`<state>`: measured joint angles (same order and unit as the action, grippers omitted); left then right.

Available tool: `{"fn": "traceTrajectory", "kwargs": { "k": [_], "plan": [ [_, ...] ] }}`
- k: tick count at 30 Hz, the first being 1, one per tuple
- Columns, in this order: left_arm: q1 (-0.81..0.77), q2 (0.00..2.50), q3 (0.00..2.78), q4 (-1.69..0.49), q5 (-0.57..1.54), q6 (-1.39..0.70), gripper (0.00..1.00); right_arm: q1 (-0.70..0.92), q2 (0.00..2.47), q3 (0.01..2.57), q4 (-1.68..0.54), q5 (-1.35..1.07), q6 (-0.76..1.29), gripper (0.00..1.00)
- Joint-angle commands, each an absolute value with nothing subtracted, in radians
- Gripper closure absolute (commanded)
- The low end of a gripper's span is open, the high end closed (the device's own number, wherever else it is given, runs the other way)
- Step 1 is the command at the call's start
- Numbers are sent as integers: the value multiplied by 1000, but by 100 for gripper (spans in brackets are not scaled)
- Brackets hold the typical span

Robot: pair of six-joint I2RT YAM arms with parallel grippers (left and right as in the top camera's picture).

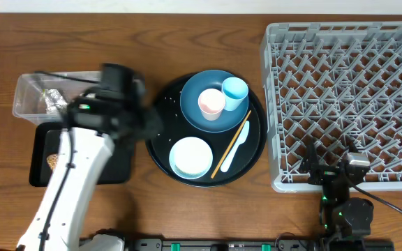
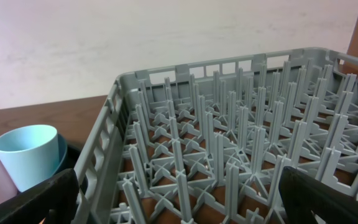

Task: Sort waste into correct bins and load items into the dishwasher rack
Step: 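Move the left gripper to the white bowl of rice, then grasp the white bowl rim with the left gripper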

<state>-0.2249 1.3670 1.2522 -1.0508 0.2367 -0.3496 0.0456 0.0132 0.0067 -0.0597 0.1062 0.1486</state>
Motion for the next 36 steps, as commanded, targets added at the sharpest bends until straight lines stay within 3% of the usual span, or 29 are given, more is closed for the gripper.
{"fn": "traceTrajectory", "kwargs": {
  "k": [1, 8, 14, 36],
  "plan": [
    [-355, 1382, 1247, -1049, 145, -416, 42, 54, 13, 5, -63, 116, 137, 1],
    [-582, 1497, 1247, -985, 92, -507, 43, 54, 13, 5, -63, 116, 137, 1],
    [-681, 1613, 1247, -920, 92, -540, 43, 54, 13, 5, -63, 116, 137, 1],
    [-726, 1735, 1246, -873, 39, -582, 43, 54, 13, 5, -63, 116, 137, 1]
  ]
}}
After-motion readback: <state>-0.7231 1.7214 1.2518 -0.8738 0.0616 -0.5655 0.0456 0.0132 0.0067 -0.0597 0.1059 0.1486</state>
